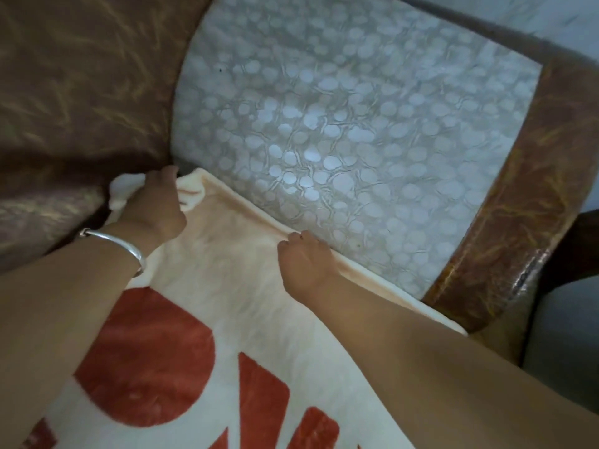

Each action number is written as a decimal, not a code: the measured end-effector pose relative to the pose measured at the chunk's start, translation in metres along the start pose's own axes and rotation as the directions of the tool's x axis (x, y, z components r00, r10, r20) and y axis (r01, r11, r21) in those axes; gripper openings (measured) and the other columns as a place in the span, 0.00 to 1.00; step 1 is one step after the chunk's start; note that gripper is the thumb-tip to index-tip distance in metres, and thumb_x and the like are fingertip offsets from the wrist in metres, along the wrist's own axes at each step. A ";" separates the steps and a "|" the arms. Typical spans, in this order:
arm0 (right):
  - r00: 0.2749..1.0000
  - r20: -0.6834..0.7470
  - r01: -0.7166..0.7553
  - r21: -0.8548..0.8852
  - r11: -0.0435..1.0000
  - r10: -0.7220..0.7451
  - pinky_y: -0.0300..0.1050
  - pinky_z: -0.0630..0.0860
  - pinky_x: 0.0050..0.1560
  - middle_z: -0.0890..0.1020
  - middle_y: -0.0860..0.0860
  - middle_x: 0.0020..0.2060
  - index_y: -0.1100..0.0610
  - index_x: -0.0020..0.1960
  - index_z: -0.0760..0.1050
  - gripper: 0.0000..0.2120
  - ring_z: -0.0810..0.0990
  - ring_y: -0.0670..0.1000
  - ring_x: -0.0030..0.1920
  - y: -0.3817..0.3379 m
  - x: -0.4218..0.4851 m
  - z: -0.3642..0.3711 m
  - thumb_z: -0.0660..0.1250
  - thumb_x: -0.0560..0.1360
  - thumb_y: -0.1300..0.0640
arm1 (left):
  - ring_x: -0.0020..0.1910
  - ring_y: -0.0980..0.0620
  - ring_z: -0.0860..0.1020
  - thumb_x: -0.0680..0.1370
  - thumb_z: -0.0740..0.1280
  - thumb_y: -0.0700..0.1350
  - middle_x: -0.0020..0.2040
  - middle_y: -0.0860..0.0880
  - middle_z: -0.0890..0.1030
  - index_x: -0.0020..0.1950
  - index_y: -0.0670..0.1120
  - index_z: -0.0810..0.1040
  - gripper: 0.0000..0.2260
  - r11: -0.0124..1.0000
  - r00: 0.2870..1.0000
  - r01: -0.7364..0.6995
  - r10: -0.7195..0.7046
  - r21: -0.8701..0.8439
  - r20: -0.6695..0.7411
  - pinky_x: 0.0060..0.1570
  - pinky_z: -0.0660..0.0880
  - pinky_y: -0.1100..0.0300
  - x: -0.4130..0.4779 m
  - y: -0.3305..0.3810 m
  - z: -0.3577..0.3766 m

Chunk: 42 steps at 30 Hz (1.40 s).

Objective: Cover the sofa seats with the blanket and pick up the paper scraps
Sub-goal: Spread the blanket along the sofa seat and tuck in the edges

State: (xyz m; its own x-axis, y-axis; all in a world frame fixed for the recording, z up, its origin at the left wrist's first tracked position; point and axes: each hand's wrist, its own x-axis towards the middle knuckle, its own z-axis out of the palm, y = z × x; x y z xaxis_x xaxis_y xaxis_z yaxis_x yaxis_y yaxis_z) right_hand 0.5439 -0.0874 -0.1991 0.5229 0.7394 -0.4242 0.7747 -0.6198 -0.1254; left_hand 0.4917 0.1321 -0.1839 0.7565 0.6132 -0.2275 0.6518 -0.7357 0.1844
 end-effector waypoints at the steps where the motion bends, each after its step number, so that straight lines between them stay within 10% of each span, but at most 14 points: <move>1: 1.000 -0.006 -0.010 0.009 1.000 0.010 0.52 0.69 0.60 0.70 0.59 0.64 0.63 0.66 0.68 0.18 0.68 0.59 0.65 -0.003 0.001 -0.005 0.56 0.77 0.65 | 0.67 0.35 0.67 0.71 0.65 0.30 0.67 0.31 0.67 0.72 0.35 0.60 0.30 1.000 1.000 -0.002 0.002 0.010 -0.023 0.67 0.63 0.48 -0.005 0.001 -0.004; 7: 0.957 -0.276 0.152 0.204 0.967 -0.092 0.49 0.67 0.59 0.70 0.57 0.63 0.61 0.65 0.67 0.19 0.68 0.58 0.63 -0.050 0.025 -0.033 0.57 0.74 0.67 | 0.54 0.39 0.78 0.76 0.64 0.33 0.64 0.39 0.74 0.69 0.41 0.68 0.21 0.931 1.000 -0.009 0.014 -0.365 0.011 0.55 0.74 0.52 -0.030 -0.021 -0.030; 10: 0.922 -0.345 0.257 0.213 0.943 -0.174 0.49 0.60 0.68 0.61 0.56 0.73 0.59 0.72 0.62 0.24 0.61 0.57 0.71 -0.090 0.048 -0.047 0.56 0.76 0.63 | 0.58 0.41 0.75 0.76 0.66 0.40 0.61 0.39 0.74 0.63 0.40 0.73 0.16 0.988 0.990 0.048 -0.067 -0.149 -0.124 0.59 0.70 0.53 -0.040 -0.061 -0.034; 18: 0.966 -0.233 0.127 0.061 0.990 -0.110 0.53 0.60 0.69 0.62 0.59 0.72 0.59 0.75 0.56 0.29 0.63 0.59 0.71 -0.169 0.101 -0.051 0.61 0.78 0.53 | 0.63 0.41 0.72 0.71 0.70 0.56 0.63 0.42 0.72 0.66 0.42 0.64 0.30 0.949 0.915 0.247 -0.295 0.194 0.276 0.60 0.70 0.49 -0.119 -0.139 -0.013; 26: 0.985 0.104 -0.117 -0.168 0.979 0.135 0.56 0.62 0.71 0.67 0.58 0.71 0.61 0.73 0.63 0.24 0.65 0.59 0.72 -0.168 0.116 -0.040 0.58 0.79 0.54 | 0.56 0.49 0.77 0.74 0.68 0.51 0.60 0.48 0.76 0.76 0.56 0.52 0.36 0.966 0.938 -0.005 0.095 -0.260 0.334 0.55 0.75 0.59 -0.161 -0.148 0.010; 29: 0.919 0.286 -0.158 -0.363 0.918 0.271 0.55 0.65 0.69 0.68 0.58 0.69 0.61 0.73 0.63 0.30 0.67 0.60 0.70 -0.156 0.111 -0.040 0.63 0.76 0.49 | 0.37 0.56 0.76 0.74 0.70 0.50 0.42 0.52 0.78 0.62 0.50 0.73 0.18 0.910 0.804 0.155 0.109 -0.384 0.585 0.36 0.70 0.70 -0.182 -0.134 0.013; 32: 0.856 0.362 -0.262 -0.310 0.914 0.368 0.54 0.64 0.70 0.65 0.60 0.70 0.64 0.75 0.55 0.40 0.66 0.61 0.69 -0.145 0.099 -0.045 0.58 0.74 0.38 | 0.34 0.58 0.77 0.76 0.67 0.44 0.36 0.54 0.79 0.48 0.45 0.80 0.05 0.833 0.948 0.162 0.017 -0.529 0.318 0.40 0.72 0.67 -0.187 -0.128 0.017; 35: 0.912 0.282 -0.238 -0.228 0.944 0.298 0.57 0.68 0.68 0.71 0.59 0.67 0.62 0.72 0.62 0.28 0.70 0.61 0.67 -0.144 0.098 -0.042 0.63 0.77 0.52 | 0.48 0.52 0.76 0.75 0.67 0.43 0.49 0.50 0.76 0.55 0.44 0.76 0.09 0.870 0.966 0.240 -0.258 -0.431 0.018 0.50 0.72 0.60 -0.180 -0.145 0.015; 39: 0.995 -0.083 0.053 0.081 0.995 -0.046 0.55 0.72 0.63 0.75 0.59 0.63 0.59 0.70 0.63 0.23 0.74 0.60 0.63 -0.162 0.092 -0.042 0.62 0.75 0.60 | 0.57 0.49 0.76 0.72 0.71 0.52 0.60 0.48 0.77 0.65 0.47 0.69 0.25 0.884 0.884 0.388 -0.277 -0.261 0.376 0.52 0.72 0.61 -0.186 -0.155 0.018; 42: 0.993 0.042 0.108 0.029 0.994 -0.109 0.51 0.70 0.63 0.73 0.59 0.65 0.61 0.70 0.66 0.20 0.73 0.59 0.65 -0.177 0.080 -0.044 0.58 0.78 0.60 | 0.46 0.52 0.77 0.70 0.72 0.54 0.50 0.50 0.79 0.54 0.49 0.73 0.17 0.849 0.875 0.351 -0.146 -0.395 0.462 0.43 0.71 0.64 -0.198 -0.146 0.015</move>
State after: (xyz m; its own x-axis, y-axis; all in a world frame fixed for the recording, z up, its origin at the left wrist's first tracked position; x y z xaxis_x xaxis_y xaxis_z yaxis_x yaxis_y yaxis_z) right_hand 0.4644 0.0937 -0.1711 0.4202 0.7908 -0.4450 0.8159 -0.5439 -0.1961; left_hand 0.2461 0.1137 -0.1797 0.5411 0.5110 -0.6679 0.8402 -0.2955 0.4546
